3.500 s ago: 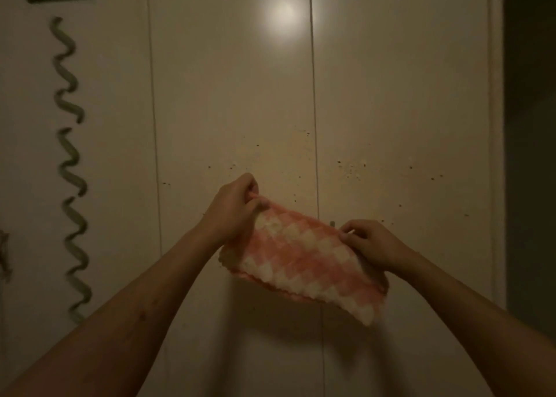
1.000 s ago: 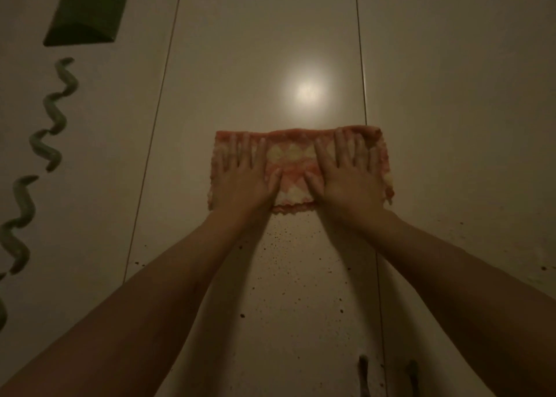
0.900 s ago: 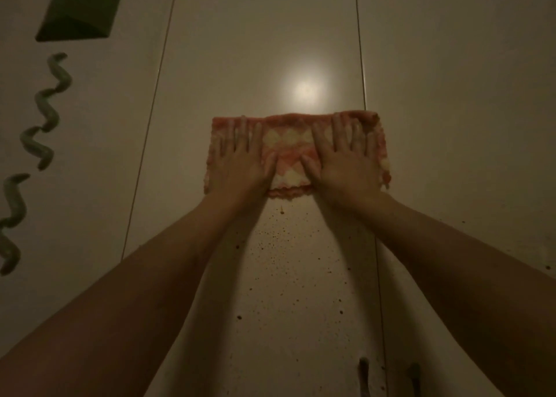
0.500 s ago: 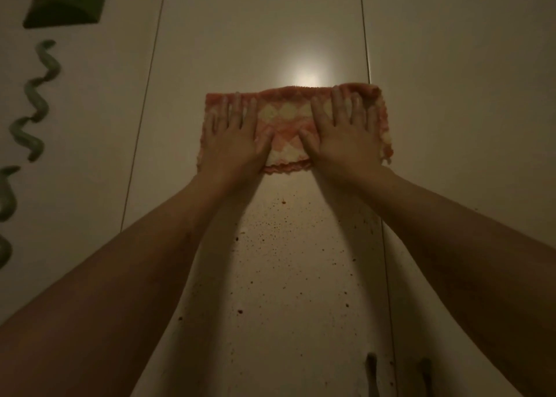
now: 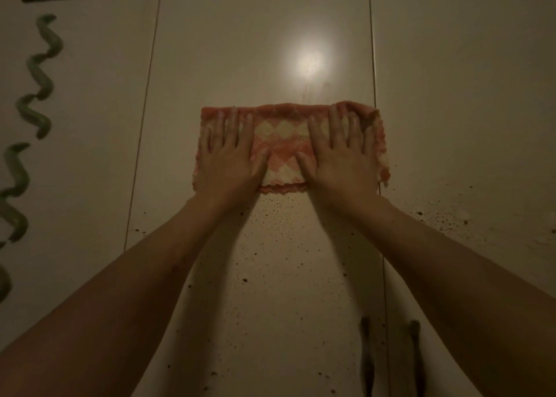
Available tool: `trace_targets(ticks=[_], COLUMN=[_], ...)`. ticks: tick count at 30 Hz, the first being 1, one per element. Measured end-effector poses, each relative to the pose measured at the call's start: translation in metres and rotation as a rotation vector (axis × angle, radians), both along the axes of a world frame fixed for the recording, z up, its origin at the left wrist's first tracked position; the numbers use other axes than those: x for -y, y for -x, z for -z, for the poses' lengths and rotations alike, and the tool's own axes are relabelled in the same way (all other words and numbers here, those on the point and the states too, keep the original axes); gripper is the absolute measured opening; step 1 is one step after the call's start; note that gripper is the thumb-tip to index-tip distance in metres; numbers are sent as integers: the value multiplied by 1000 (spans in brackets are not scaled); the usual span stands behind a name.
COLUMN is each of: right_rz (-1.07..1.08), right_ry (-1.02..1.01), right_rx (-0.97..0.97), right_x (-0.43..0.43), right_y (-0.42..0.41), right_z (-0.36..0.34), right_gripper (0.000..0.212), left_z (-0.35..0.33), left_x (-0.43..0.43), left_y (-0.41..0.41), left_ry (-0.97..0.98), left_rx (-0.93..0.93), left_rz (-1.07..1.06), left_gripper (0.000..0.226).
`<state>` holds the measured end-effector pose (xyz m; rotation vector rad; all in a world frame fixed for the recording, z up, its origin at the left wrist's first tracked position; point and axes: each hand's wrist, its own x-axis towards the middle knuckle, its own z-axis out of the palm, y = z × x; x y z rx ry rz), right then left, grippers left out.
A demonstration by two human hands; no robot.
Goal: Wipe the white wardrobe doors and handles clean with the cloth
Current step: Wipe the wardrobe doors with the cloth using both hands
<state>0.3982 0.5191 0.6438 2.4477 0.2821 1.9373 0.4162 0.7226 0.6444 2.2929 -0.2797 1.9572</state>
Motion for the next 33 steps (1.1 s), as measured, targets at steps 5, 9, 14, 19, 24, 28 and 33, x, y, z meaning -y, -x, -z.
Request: trace_targets(ticks=[5,9,14,19,24,28,33], right_rz=[11,10,-2,-25,13,4,1], right_ry=[-12,-21,-13,-16,-20,-23,-9], right_rx=[8,-1,-20,9,31,44,-48], right_x=[-2,-5,-19,-25,-14,-17,-35], right_y=[-3,-6,8,5,-7,-5,-4], right_z=[24,46,78,98,123,116,72], right_gripper=[68,68,69,69,69,70,69], left_z=[23,44,74,95,120,109,69], left_x=[-1,-4,-17,-22,-11,-13,-29], left_y=[0,4,24,25,14,12,10], left_ry=[2,0,3,8,12,25,52], left_rx=[-19,-49,-96,-97,-140,-141,-113], left_rz=[-8,-14,-31,-60,-57,-47,-21], left_gripper=[73,73,73,72,71,71,71])
